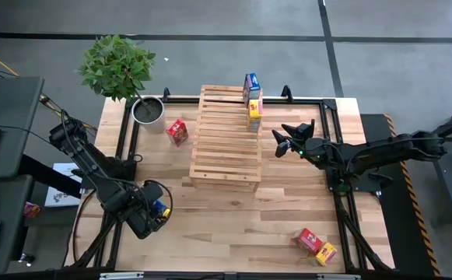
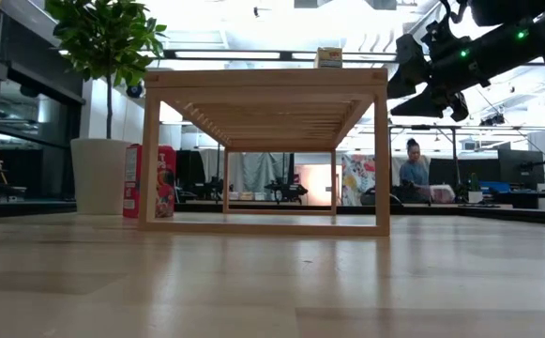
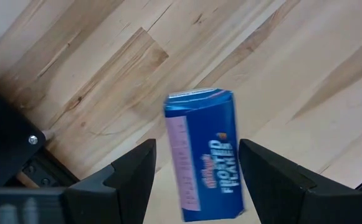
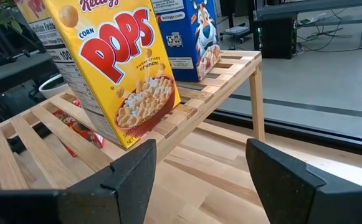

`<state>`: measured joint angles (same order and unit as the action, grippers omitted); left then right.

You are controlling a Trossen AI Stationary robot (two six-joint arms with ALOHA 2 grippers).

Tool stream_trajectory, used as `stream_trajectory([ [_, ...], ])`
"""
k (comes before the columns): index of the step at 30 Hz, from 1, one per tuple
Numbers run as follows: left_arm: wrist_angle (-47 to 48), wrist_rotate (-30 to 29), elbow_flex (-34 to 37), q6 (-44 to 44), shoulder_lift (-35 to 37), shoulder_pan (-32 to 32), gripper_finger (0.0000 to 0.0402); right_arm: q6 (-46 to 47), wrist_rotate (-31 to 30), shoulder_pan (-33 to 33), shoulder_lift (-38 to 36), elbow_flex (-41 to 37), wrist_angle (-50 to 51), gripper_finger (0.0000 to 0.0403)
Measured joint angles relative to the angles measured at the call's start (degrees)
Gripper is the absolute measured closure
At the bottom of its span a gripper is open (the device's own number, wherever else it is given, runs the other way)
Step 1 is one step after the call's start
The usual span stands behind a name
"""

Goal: Stack cereal on shelf
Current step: Put the blue cereal box on the shelf aligned with the other blue cereal box

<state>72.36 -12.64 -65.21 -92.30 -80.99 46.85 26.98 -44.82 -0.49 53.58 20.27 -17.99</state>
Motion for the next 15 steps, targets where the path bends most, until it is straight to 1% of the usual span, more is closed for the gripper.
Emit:
stream_trajectory([
  [12, -0.34, 0.04, 0.0, -0.06, 0.0, 0.0, 0.0181, 0.01, 0.0, 0.0, 0.0, 0.0, 0.23, 0.0162],
  [15, -2.13, 0.04, 0.0, 0.26, 0.0, 0.0, 0.0181, 0.02, 0.0, 0.0, 0.0, 0.0, 0.23, 0.0162],
])
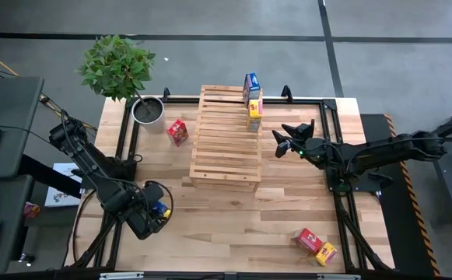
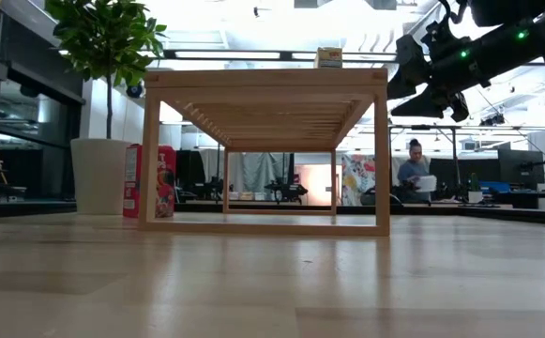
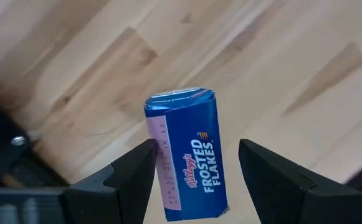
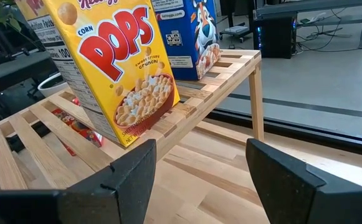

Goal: Stack cereal on shelf
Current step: Put the blue cereal box on the shelf aligned with the other blue cereal box

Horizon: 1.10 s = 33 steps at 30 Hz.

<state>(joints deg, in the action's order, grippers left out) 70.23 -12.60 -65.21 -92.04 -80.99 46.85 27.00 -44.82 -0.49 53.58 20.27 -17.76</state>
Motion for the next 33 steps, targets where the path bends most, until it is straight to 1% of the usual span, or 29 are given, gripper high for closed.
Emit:
stream_trajectory([
  [4, -0.61, 0.0, 0.0, 0.17, -0.17, 0.0, 0.0181, -0.02, 0.0, 0.0, 0.0, 0.0, 0.02, 0.0162],
  [10, 3.72, 0.43, -0.04, 0.17, -2.62, -0.07, 0.0181, -0.02, 0.0, 0.0, 0.0, 0.0, 0.14, 0.0162],
  [15, 3.5, 0.72, -0.13, 0.73, -3.52, -0.07, 0.0181, 0.0, 0.0, 0.0, 0.02, 0.0, 0.42, 0.0162],
  [26, 2.92, 1.2, -0.18, -0.26, -1.39, -0.11, 0.0181, 0.18, 0.0, 0.0, 0.02, 0.0, 0.44, 0.0162],
  [33, 5.08, -1.48, -2.46, 0.62, -1.29, -0.11, 0.0181, 0.19, 0.0, 0.0, 0.02, 0.0, 0.44, 0.0162],
])
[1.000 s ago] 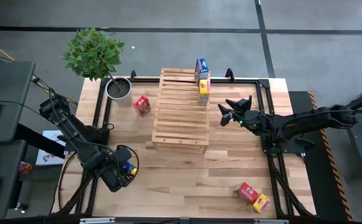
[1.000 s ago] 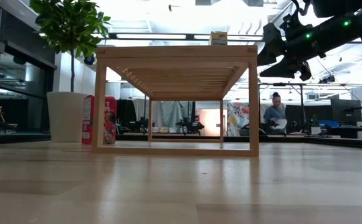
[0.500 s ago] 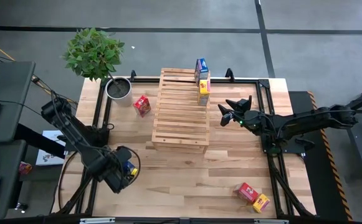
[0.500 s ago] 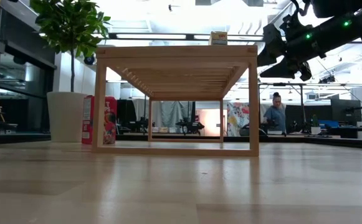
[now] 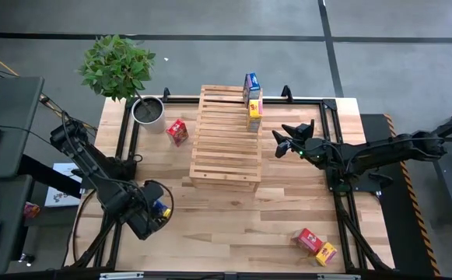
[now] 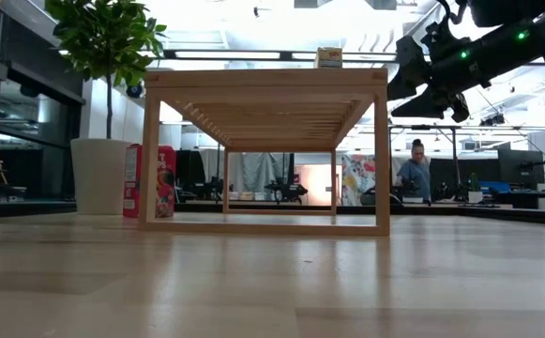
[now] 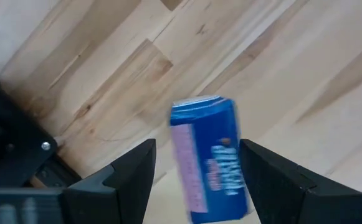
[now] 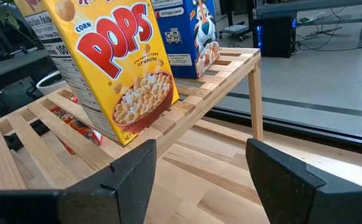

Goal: Stack cereal on shelf
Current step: Put the blue cereal box on the shelf aligned with the other blue cereal box

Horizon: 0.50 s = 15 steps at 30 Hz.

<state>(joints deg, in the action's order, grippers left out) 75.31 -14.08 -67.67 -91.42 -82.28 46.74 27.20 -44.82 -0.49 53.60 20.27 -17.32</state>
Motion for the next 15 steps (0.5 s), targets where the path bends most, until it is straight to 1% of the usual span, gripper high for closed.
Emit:
stream_trajectory([
  [5, -0.48, 1.75, 1.34, -0.52, 0.02, 0.0, 0.0181, -0.06, 0.37, -0.02, 0.01, 0.0, 0.12, 0.0162],
  [11, -0.89, 1.97, 2.31, -0.55, 0.04, 0.01, 0.0181, -0.02, 0.42, 0.0, 0.02, 0.0, 0.66, 0.0162],
  [15, -3.39, 2.65, 2.33, 0.24, 0.04, 0.0, 0.0181, -0.02, 0.42, -0.02, 0.02, 0.0, 0.79, 0.0162],
])
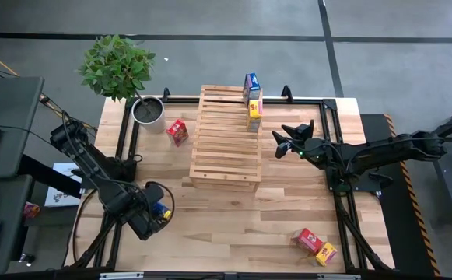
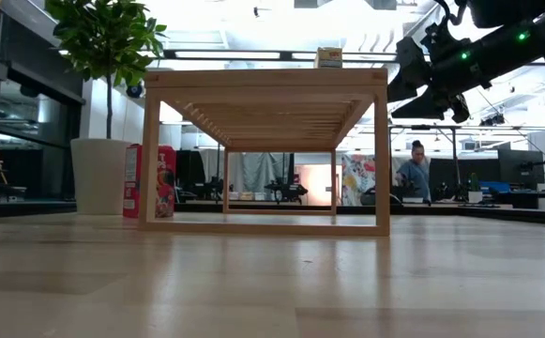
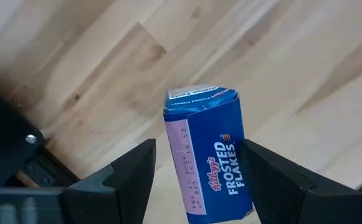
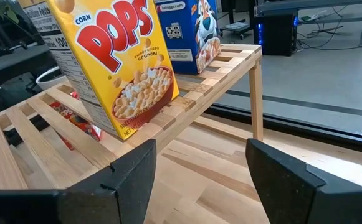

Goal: Stack cereal on shelf
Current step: Put the blue cereal box on the shelf aligned with the other blue cereal box

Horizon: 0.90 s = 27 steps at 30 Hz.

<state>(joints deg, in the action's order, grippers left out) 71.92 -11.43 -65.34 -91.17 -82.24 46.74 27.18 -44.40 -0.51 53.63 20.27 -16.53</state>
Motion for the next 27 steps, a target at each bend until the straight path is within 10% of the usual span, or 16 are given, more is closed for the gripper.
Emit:
stream_trajectory([
  [27, 1.71, 0.6, 0.02, 5.34, 0.0, -1.89, 0.018, 0.04, -0.01, 0.01, 0.0, 0.0, 0.0, 0.0162],
])
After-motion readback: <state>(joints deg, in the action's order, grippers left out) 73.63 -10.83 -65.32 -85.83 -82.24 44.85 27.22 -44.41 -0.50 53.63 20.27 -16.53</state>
